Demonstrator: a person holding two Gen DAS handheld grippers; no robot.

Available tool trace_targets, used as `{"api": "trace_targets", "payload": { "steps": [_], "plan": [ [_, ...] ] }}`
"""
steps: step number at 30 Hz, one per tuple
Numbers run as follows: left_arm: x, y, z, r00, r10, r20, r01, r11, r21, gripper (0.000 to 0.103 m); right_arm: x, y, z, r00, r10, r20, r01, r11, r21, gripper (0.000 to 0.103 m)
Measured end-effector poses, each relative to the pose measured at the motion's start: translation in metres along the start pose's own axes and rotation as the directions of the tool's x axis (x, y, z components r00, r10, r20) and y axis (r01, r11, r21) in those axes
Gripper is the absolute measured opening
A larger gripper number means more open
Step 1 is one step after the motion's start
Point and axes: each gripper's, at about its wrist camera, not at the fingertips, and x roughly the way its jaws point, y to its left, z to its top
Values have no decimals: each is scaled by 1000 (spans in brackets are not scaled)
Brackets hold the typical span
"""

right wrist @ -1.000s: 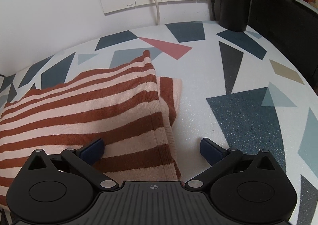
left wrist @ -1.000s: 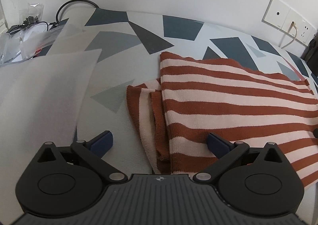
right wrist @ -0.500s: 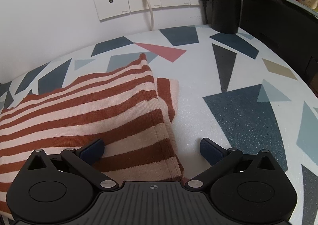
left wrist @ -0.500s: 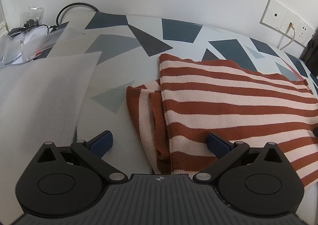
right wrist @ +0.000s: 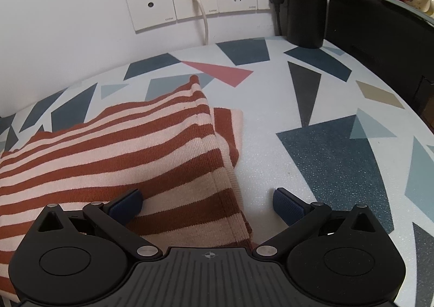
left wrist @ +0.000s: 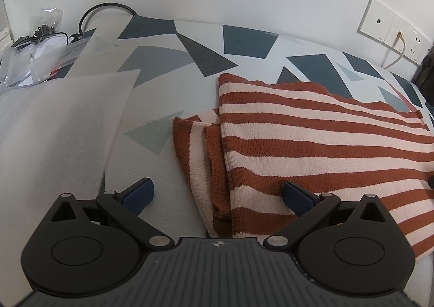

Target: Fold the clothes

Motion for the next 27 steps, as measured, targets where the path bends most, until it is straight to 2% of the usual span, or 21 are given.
{"api": "trace_targets", "payload": {
  "steps": [3, 9, 17, 27],
  "plan": [
    [1, 0, 4, 1000, 0, -24, 0, 1000, 1, 103, 2, 1, 6, 999, -5, -38, 5, 1000, -1, 102],
    [2, 0, 3, 1000, 2, -17, -2, 1000, 1, 103, 8, 4, 14, 995, -21, -99, 22, 1000, 5, 102],
    [2, 0, 5, 999, 1, -33, -1, 1000, -7, 103, 11, 6, 17, 993, -32, -117, 33, 999, 11, 102],
    [3, -1, 6, 999, 8, -42, -8, 1000, -11, 103, 10, 2, 18, 994, -7, -113, 5, 1000, -14, 102]
  ]
}}
